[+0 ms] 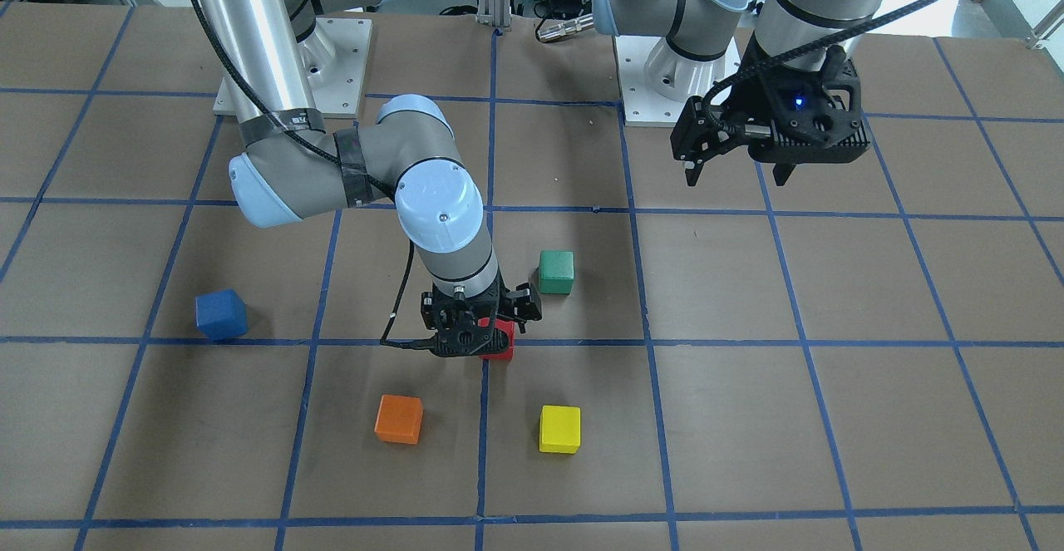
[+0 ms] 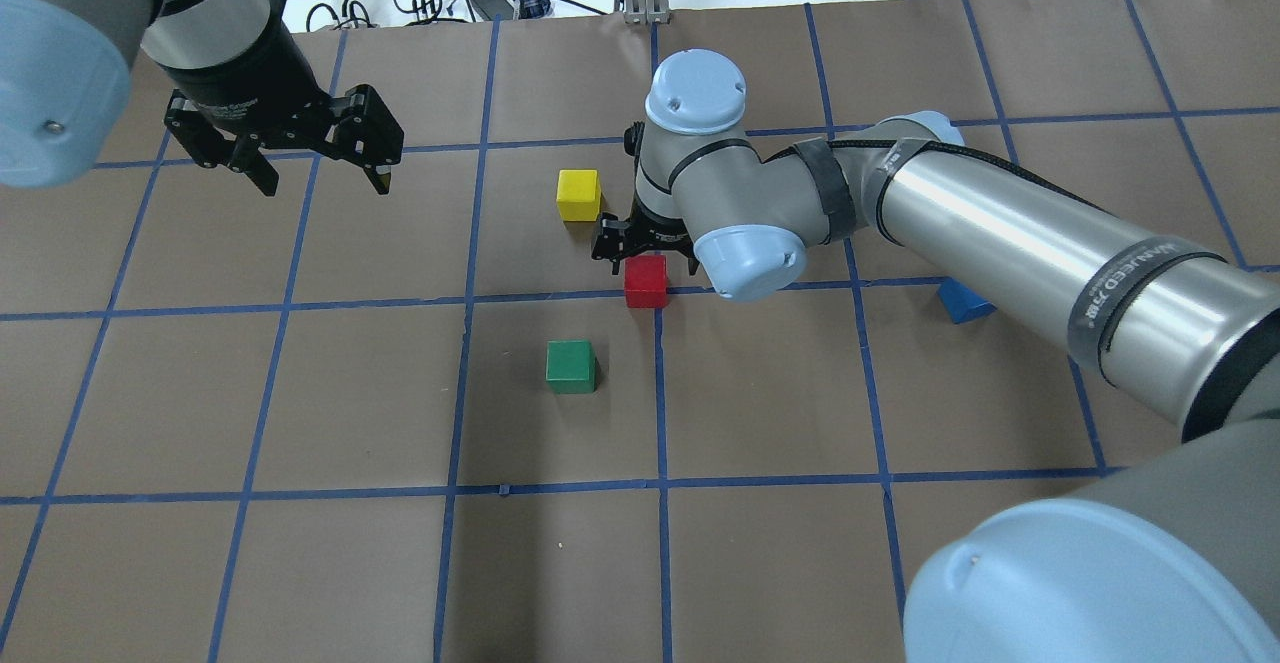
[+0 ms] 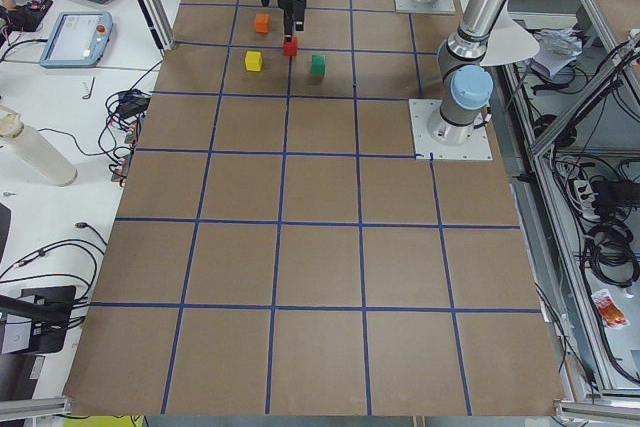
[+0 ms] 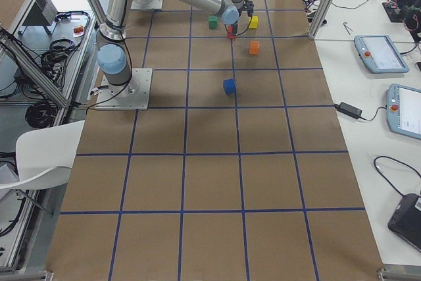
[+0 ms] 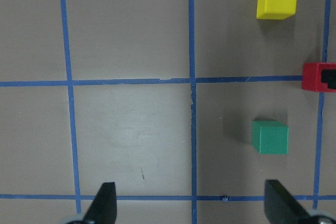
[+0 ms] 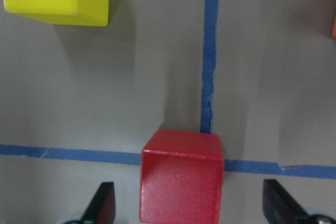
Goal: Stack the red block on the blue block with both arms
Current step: 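Grasp the red cube with the right gripper and lift it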
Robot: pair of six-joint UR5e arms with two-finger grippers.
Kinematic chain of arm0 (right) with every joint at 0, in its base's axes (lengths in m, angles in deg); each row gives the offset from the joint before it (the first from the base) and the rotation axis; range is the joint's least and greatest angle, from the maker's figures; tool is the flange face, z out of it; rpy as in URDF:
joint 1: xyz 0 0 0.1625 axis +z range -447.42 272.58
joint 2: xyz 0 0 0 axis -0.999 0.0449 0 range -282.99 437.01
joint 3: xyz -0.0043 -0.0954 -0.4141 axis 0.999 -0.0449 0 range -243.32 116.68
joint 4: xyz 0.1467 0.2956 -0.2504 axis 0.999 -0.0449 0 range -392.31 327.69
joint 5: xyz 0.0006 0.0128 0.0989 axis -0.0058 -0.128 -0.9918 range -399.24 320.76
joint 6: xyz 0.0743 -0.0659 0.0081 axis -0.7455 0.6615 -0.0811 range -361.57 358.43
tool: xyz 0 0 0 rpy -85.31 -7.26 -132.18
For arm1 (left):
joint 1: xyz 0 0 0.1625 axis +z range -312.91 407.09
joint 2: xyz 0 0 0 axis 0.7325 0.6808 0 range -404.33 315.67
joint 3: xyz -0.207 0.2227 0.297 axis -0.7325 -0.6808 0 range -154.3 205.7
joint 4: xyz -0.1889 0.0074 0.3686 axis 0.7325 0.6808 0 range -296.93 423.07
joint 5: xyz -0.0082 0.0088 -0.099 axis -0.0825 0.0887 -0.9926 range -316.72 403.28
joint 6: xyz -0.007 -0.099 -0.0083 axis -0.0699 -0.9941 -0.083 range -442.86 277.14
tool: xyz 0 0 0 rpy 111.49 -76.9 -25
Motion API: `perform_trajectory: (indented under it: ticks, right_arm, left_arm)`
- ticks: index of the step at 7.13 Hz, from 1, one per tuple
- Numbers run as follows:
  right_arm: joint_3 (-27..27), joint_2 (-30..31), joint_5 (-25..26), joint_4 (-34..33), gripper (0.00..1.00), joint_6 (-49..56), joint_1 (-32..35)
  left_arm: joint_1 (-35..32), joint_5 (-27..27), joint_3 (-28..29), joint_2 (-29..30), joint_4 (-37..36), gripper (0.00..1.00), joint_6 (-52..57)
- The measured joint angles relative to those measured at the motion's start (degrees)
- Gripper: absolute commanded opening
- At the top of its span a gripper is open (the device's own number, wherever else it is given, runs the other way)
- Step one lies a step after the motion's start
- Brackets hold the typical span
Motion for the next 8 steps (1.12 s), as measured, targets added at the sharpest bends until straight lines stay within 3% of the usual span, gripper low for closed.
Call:
perform_trajectory:
  ticks: [1,2,3,4,5,8]
  right_arm:
    - [0.00,-0.77,-0.28,-0.58,1.00,-0.06,0.26]
    - [0.00,-1.27,-0.35,-0.86,0.84,-0.10,0.38]
    - [0.02,-1.52,-0.35,-1.08,0.40,-0.14,0.42]
    - [0.05,-1.63,-0.34,-1.31,0.12,-0.19,0.43]
    - [0.06,-1.66,-0.34,-1.41,0.00,-0.19,0.41]
    - [-1.40,-0.40,0.33,0.39,0.00,-0.32,0.21]
  left_arm:
    - [0.00,0.00,0.01,0.00,-0.02,1.00,-0.02]
    - [0.00,-0.01,0.04,-0.01,-0.06,1.00,-0.04]
    - [0.00,-0.03,0.07,-0.01,-0.10,1.00,-0.04]
    - [0.00,-0.09,0.07,-0.03,-0.13,1.00,-0.09]
    - [0.00,-0.13,0.08,-0.06,-0.13,1.00,-0.12]
    - [0.00,-0.17,0.08,-0.10,-0.16,1.00,-0.13]
